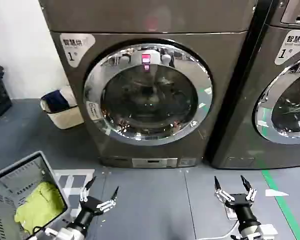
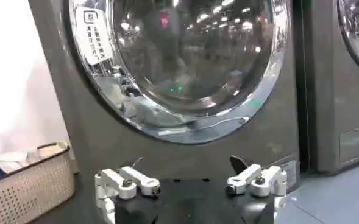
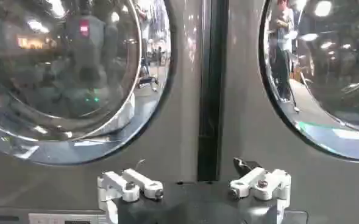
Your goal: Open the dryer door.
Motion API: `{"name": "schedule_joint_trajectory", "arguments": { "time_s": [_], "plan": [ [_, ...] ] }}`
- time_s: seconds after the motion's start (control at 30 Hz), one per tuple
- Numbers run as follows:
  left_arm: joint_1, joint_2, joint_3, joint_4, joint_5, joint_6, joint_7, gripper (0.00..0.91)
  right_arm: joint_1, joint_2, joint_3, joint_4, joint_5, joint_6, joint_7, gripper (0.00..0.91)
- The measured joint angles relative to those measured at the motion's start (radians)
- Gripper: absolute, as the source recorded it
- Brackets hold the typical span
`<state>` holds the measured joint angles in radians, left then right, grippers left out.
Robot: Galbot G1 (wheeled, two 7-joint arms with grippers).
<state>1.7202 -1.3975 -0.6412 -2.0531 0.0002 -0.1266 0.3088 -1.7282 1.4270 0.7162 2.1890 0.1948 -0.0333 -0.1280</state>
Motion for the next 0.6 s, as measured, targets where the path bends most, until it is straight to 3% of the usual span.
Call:
{"name": "schedule_joint_trajectory", "arguments": {
  "time_s": [0.6],
  "plan": [
    [0.023,-0.004,-0.001,-0.026,0.000,0.004,0.001,0.907,0.138,-0.170,-0.123,0.013,0.077,-0.039,-0.050,0.907]
  ]
}}
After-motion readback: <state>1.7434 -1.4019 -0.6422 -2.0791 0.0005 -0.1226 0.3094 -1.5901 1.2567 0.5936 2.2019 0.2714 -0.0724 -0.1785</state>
